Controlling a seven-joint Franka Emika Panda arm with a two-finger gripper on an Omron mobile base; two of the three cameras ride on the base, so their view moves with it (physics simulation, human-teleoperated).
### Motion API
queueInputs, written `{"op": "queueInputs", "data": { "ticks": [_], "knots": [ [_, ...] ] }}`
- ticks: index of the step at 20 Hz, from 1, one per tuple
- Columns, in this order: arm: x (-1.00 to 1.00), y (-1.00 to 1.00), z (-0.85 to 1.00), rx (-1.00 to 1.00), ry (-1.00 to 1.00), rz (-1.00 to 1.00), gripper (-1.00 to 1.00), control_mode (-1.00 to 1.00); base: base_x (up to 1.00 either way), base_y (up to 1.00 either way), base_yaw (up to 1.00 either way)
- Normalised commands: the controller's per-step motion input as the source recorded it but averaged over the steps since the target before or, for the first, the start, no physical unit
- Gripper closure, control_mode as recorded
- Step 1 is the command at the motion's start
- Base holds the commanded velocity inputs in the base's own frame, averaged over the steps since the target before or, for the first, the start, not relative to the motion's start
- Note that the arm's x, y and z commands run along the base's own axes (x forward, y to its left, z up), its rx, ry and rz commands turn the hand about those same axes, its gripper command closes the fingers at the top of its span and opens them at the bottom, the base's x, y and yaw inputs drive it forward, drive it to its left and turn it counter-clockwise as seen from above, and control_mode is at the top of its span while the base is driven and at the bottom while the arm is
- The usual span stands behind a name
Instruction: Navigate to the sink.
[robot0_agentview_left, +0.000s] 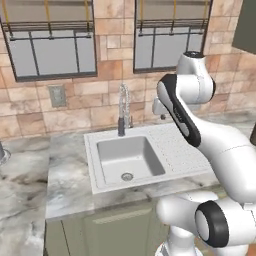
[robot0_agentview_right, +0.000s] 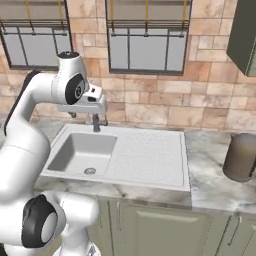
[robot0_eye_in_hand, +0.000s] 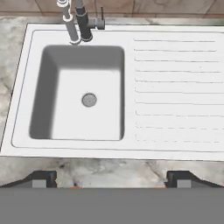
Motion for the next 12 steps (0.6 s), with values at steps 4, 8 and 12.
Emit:
{"op": "queueInputs", "data": {
  "ticks": [4, 8, 12],
  "knots": [
    [0.0, 0.0, 0.0, 0.0, 0.0, 0.0, -1.0, 1.0, 0.47, -0.37, 0.17],
    [0.0, 0.0, 0.0, 0.0, 0.0, 0.0, -1.0, 1.0, 0.12, -0.36, 0.19],
    [0.0, 0.0, 0.0, 0.0, 0.0, 0.0, -1.0, 1.0, 0.0, -0.04, 0.03]
  ]
}}
